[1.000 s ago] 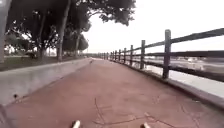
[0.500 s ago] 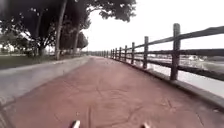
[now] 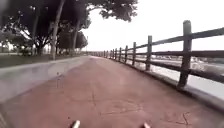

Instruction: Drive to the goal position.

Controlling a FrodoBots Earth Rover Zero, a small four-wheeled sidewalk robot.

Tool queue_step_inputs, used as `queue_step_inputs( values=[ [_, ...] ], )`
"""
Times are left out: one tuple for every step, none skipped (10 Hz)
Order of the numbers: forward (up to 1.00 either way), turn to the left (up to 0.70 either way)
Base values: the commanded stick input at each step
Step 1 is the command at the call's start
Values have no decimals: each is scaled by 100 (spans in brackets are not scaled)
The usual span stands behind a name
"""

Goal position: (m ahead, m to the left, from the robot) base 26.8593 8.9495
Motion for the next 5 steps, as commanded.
queue_step_inputs(
  values=[
    [70,2],
    [70,2],
    [70,2],
    [70,2],
    [70,2]
  ],
)
